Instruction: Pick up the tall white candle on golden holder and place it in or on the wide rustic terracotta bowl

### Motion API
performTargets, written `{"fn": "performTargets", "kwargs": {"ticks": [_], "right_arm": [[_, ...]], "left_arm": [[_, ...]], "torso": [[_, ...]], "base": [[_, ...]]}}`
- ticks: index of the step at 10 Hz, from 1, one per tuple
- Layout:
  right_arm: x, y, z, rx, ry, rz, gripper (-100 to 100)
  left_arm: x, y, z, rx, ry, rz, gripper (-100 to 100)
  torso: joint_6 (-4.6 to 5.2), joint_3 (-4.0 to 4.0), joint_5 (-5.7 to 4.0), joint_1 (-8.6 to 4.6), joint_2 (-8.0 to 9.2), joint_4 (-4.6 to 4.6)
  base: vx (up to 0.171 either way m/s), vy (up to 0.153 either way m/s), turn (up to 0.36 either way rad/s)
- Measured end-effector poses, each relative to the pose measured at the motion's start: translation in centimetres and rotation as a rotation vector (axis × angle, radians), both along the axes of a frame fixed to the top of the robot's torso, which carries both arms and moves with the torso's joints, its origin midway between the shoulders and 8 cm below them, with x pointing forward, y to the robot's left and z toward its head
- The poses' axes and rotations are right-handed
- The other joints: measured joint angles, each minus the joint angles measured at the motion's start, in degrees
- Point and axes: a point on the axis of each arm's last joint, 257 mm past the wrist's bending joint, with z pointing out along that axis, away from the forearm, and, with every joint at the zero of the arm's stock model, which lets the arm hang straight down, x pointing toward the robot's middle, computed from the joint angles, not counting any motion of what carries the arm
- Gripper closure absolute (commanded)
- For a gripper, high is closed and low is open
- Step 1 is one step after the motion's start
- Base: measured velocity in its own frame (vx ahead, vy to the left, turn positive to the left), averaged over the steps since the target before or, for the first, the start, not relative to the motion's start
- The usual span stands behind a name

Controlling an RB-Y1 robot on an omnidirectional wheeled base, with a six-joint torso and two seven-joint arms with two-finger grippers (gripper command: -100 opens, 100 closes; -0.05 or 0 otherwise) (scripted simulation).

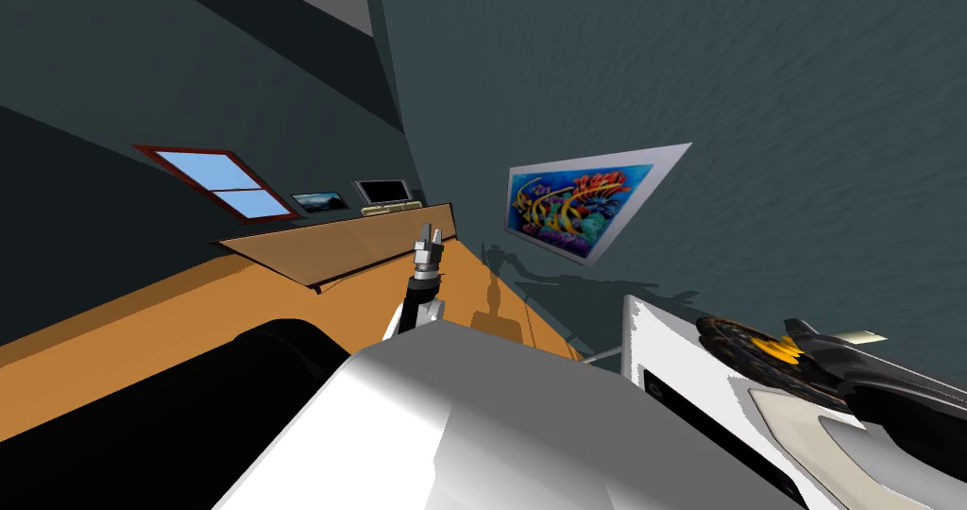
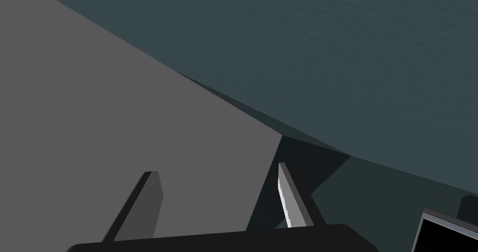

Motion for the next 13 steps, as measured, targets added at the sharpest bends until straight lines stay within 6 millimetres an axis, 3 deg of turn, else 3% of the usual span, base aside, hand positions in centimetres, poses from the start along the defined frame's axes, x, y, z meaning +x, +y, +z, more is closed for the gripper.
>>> {"fn": "performTargets", "kwargs": {"ticks": [1, 2, 3, 12, 13], "right_arm": [[0.0, 0.0, 0.0, 0.000, 0.000, 0.000, -100], [0.0, 0.0, 0.0, 0.000, 0.000, 0.000, 0], [0.0, 0.0, 0.0, 0.000, 0.000, 0.000, -100], [0.3, -3.8, 5.9, -0.008, -0.008, -0.055, -100], [0.2, -3.8, 6.0, -0.007, -0.009, -0.057, 0]], "left_arm": [[0.0, 0.0, 0.0, 0.000, 0.000, 0.000, 0], [0.0, 0.0, 0.0, 0.000, 0.000, 0.000, 0], [0.0, 0.0, 0.0, 0.000, 0.000, 0.000, 0], [0.0, 0.0, 0.0, 0.000, 0.000, 0.000, 0], [0.0, 0.0, 0.0, 0.000, 0.000, 0.000, 0]], "torso": [[0.00, 0.01, 0.00, 0.01, 0.02, 0.00], [0.00, 0.02, 0.01, 0.02, 0.02, 0.01], [0.00, 0.02, 0.01, 0.02, 0.03, 0.01], [0.00, 0.13, 0.03, 0.10, 0.23, 0.05], [0.02, 0.09, 0.01, 0.05, 0.15, 0.04]], "base": [[0.000, 0.000, 0.000], [0.000, 0.000, 0.000], [-0.043, 0.015, 0.089], [-0.058, 0.024, 0.056], [0.000, 0.000, 0.000]]}}
